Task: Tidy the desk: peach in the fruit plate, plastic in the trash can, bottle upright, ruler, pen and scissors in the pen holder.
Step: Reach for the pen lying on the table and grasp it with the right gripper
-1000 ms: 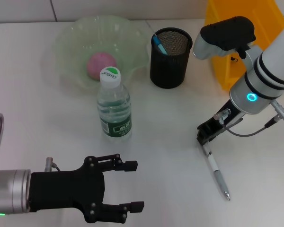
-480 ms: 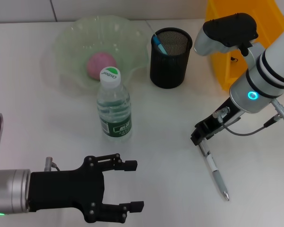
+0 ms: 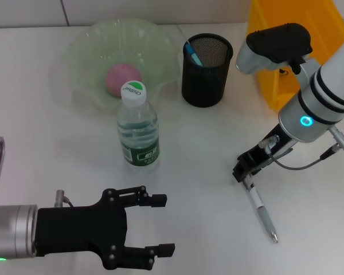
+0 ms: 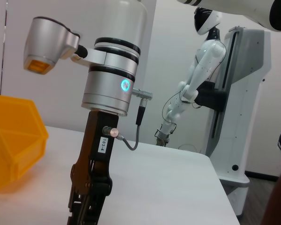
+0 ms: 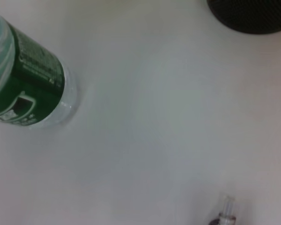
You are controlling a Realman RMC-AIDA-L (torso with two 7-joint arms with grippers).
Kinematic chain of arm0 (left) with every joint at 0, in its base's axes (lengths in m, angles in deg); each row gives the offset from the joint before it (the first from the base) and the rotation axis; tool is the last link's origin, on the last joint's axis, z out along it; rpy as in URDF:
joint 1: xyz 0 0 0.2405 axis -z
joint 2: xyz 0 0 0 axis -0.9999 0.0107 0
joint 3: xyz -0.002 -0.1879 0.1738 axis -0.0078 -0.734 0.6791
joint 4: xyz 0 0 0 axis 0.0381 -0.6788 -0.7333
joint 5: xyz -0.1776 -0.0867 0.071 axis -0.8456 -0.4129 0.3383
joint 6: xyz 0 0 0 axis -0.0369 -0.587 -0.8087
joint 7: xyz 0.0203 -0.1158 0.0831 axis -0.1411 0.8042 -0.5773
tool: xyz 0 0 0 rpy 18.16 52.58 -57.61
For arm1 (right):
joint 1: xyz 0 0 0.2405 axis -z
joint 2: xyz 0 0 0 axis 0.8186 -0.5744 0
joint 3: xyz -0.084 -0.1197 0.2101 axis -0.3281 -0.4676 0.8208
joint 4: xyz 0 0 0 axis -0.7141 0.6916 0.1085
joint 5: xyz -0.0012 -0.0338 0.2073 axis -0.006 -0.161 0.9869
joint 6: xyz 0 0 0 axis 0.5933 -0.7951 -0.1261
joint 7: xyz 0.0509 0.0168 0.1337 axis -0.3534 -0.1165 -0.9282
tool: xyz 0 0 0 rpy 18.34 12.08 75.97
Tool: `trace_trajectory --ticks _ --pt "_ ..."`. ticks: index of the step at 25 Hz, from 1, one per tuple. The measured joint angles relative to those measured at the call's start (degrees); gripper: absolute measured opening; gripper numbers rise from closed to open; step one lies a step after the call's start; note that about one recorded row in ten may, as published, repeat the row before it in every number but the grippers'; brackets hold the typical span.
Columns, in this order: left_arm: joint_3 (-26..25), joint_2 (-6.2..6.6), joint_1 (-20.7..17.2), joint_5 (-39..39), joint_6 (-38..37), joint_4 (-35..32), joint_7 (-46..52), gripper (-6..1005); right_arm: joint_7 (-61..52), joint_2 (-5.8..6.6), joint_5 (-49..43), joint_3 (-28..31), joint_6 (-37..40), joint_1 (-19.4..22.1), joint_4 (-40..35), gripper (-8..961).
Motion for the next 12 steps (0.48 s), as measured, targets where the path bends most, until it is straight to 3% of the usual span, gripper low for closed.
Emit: trace_trajectory --ticks 12 --pt "0.00 0.00 0.03 -0.04 -0.01 0.00 0.00 812 0.00 0.00 -0.07 -0.34 -0.38 -0.62 1.22 320"
